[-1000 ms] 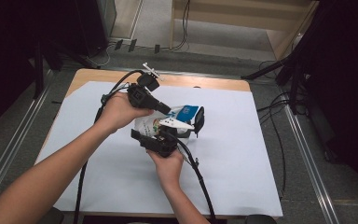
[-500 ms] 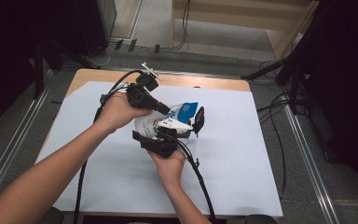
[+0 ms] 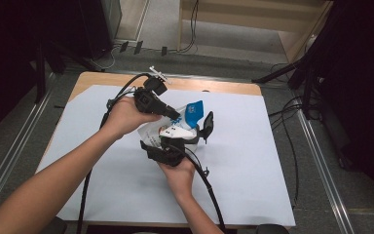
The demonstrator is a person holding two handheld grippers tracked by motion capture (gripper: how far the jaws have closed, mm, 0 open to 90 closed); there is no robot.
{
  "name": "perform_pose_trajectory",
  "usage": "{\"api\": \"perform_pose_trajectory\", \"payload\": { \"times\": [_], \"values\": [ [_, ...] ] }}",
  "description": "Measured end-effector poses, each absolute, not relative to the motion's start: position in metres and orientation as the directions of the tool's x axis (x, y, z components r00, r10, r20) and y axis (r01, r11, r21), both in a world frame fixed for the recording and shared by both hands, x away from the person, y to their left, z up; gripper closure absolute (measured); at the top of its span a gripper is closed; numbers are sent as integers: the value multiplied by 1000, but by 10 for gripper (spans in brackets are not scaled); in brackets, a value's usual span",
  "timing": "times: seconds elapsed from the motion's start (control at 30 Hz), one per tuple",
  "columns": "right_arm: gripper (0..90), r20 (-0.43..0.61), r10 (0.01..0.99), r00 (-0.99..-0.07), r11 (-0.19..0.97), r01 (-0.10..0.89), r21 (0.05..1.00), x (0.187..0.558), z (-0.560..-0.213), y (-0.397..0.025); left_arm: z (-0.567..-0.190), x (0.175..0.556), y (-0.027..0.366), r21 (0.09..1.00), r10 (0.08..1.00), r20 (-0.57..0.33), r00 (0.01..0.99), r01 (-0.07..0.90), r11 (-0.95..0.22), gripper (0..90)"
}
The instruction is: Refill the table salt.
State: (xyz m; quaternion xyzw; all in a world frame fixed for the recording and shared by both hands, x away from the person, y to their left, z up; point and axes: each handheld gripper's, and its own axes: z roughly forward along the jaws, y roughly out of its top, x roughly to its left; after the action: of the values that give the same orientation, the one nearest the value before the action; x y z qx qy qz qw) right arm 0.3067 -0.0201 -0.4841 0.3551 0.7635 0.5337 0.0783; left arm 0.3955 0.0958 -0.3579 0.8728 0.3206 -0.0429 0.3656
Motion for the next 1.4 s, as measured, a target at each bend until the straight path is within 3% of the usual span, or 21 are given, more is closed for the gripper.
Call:
{"api": "perform_pose_trajectory", "payload": {
  "times": [0.2,0.43,1.4],
  "values": [
    [523,215,624,-751,229,439,869,304,-486,-18,-360,398,93,612,530,-315,788,595,-521,800],
    [521,227,613,-757,236,450,861,304,-488,-20,-362,398,89,598,527,-323,786,601,-530,900],
    [437,247,602,-759,249,472,846,305,-491,-33,-346,388,119,664,484,-347,803,575,-478,900]
  ]
}}
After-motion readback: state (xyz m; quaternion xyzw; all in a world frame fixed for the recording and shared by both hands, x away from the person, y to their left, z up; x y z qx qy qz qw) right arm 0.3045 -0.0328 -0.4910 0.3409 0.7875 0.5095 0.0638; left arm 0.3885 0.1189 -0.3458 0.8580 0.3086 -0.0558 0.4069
